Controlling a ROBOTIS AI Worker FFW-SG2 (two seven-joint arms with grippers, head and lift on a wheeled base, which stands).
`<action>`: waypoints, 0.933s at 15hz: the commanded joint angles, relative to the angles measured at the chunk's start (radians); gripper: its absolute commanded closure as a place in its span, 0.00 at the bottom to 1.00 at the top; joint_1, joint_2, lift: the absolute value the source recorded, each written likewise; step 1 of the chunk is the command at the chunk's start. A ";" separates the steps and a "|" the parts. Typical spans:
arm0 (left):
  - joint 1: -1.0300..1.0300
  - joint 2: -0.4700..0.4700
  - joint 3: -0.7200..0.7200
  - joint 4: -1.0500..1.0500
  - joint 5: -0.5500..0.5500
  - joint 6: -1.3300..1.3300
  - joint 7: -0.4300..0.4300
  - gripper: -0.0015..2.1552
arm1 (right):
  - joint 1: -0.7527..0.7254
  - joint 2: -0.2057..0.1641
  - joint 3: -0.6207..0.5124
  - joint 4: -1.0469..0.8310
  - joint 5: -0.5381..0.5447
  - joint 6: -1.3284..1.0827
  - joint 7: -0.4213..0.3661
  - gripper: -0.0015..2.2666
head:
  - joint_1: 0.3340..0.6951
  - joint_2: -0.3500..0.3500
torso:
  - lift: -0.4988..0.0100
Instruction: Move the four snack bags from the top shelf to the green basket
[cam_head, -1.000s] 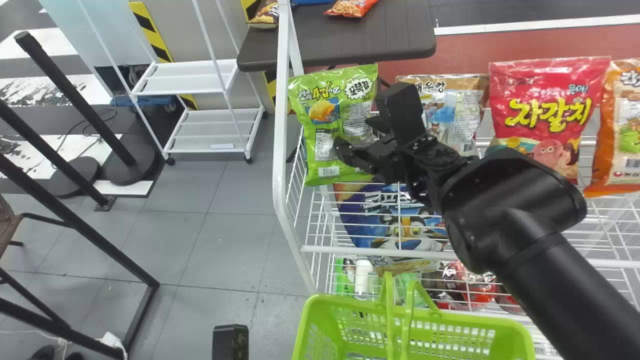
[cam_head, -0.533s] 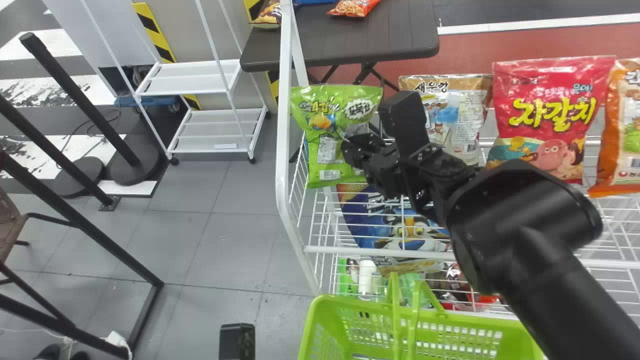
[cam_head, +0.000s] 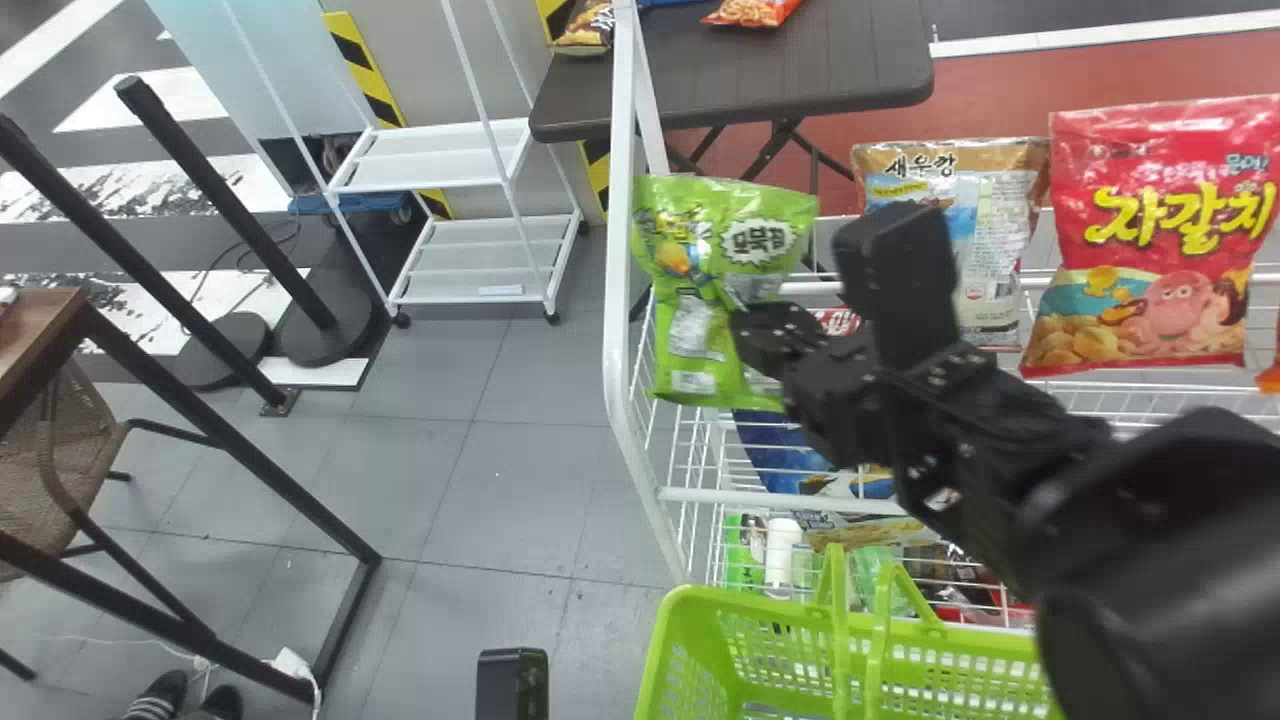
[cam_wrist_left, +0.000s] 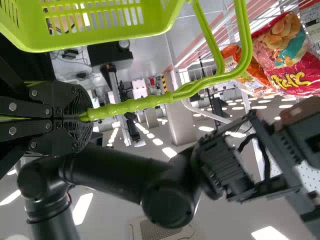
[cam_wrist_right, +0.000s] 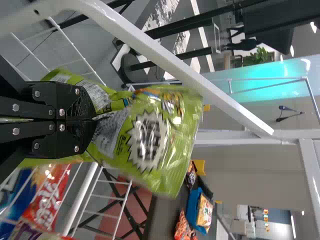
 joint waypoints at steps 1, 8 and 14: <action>0.007 -0.004 0.002 -0.014 -0.001 0.000 0.005 0.61 | 0.125 -0.077 -0.061 -0.199 0.006 0.095 -0.008 0.92 | 1.00 0.85 | 0.98; 0.004 -0.023 -0.017 -0.014 -0.027 -0.015 0.040 0.61 | 0.560 -0.189 -0.441 -0.644 -0.120 0.288 0.039 0.92 | 1.00 0.35 | 0.98; 0.027 -0.053 0.012 -0.043 -0.027 -0.021 0.035 0.61 | 0.694 -0.097 -0.662 -0.751 -0.174 0.571 0.226 0.92 | 1.00 0.05 | 0.98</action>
